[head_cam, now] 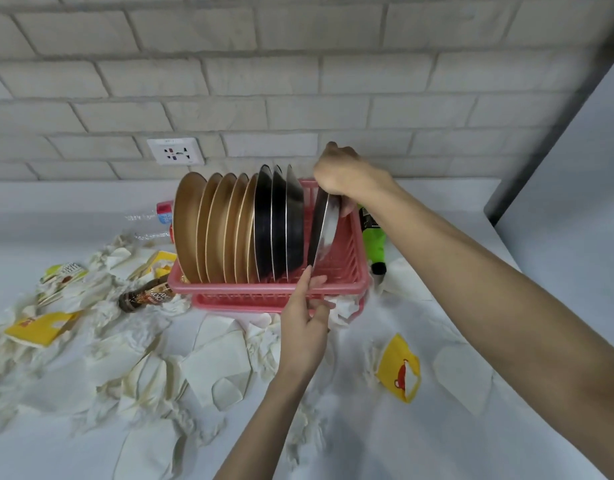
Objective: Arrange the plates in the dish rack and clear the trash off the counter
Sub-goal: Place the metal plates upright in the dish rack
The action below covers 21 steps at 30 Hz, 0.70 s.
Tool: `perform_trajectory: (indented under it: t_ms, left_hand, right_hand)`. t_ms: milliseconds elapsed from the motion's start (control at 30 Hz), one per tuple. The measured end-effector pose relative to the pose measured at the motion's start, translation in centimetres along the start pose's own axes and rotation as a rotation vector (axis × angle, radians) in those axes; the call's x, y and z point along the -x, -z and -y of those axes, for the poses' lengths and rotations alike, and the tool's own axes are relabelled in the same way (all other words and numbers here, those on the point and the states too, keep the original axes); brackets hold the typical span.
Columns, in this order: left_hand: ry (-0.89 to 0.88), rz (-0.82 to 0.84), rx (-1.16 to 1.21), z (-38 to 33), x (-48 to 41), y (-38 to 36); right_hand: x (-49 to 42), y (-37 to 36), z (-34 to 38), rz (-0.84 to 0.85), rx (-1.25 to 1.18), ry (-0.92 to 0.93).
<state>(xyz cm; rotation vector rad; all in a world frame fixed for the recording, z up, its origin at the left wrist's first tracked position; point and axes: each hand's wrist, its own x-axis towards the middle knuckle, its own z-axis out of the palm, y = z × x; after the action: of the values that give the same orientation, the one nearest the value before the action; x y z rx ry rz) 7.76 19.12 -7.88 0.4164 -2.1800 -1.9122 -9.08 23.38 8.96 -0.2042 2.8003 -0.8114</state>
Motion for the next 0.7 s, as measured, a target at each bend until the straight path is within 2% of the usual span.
perform_trajectory:
  t_ms: [233, 367, 600, 700]
  left_hand:
    - [0.079, -0.042, 0.124, 0.6, -0.9, 0.1]
    - [0.131, -0.049, 0.164, 0.7, -1.3, 0.4]
    - [0.169, -0.047, 0.219, 0.6, -1.4, 0.8]
    - [0.179, -0.064, 0.259, 1.0, -0.7, 1.0]
  right_hand:
    - [-0.9, -1.4, 1.5, 0.035, 0.134, 0.009]
    - [-1.6, -2.1, 1.6, 0.093, 0.057, -0.029]
    - [-2.9, -3.0, 0.4, 0.162, -0.014, 0.011]
    - [-3.1, -3.3, -0.2, 0.138, -0.076, 0.022]
